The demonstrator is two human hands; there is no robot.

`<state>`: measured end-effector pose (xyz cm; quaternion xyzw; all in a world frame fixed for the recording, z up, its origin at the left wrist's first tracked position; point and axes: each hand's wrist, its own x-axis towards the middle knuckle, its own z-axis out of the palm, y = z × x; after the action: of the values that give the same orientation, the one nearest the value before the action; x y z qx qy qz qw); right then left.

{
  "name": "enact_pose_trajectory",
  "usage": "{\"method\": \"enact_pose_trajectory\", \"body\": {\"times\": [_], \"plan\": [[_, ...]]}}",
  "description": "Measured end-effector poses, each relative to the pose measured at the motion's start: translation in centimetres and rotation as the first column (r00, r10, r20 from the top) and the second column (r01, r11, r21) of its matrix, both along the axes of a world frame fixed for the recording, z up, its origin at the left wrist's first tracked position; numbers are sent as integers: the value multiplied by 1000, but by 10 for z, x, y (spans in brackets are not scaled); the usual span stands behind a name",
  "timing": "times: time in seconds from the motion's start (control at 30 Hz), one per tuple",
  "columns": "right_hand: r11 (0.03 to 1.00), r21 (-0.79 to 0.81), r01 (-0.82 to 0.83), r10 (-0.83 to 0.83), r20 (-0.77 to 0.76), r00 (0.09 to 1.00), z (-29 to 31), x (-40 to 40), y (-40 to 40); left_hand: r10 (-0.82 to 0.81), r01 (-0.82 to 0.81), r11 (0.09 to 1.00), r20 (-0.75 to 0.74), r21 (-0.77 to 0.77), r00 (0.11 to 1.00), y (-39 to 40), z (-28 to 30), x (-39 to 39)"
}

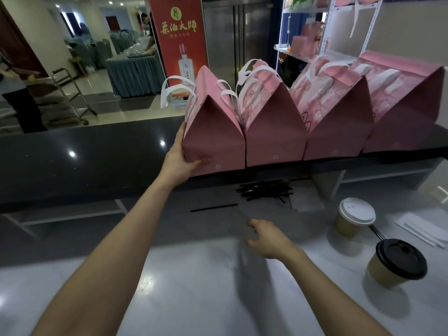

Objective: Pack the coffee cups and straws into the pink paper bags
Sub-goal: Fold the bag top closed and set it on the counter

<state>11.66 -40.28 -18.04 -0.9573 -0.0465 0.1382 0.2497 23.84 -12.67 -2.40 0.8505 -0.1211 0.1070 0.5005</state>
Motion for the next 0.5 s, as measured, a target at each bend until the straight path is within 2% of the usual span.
{"method": "enact_pose_trajectory", "body": {"times": [0.3,0.5], "plan": [[1000,-15,-15,15,-20,1000,0,-4,3,21,-18,998,-52,53,998,8,-1,4],[999,-27,-32,32,-10,999,4,-5,7,70,-55,987,-96,151,993,15,10,-8]]}}
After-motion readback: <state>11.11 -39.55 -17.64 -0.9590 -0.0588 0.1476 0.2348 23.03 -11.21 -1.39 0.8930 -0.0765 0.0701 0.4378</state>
